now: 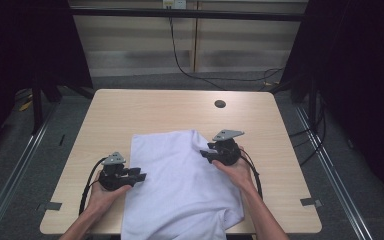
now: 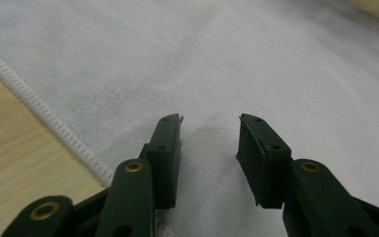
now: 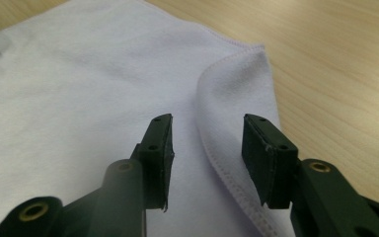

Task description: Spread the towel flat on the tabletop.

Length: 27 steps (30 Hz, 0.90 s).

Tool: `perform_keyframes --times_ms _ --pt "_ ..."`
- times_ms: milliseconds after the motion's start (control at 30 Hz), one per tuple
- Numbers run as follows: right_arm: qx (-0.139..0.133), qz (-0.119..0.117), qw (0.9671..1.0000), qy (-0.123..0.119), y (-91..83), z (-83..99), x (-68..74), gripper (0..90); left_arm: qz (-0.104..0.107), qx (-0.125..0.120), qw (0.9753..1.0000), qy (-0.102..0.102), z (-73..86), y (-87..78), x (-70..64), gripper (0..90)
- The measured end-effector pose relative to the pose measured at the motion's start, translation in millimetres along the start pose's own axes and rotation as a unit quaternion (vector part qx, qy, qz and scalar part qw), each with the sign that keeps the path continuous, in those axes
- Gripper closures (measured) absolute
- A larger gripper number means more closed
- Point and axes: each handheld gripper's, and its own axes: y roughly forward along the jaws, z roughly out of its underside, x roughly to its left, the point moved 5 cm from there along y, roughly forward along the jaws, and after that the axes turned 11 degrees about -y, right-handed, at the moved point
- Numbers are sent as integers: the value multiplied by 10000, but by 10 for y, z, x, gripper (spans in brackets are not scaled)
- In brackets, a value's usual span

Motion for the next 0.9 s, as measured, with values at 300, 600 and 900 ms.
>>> perform_keyframes --times_ms 300,600,900 --pt "-110 308 9966 757 -21 99 -357 866 39 -39 10000 -41 -58 28 82 636" --pt "-52 990 9848 1427 -282 276 -879 682 13 -24 10000 -1 -87 42 110 639" --pt "-9 196 9957 905 -293 366 -392 661 34 28 10000 -52 -118 42 139 610"
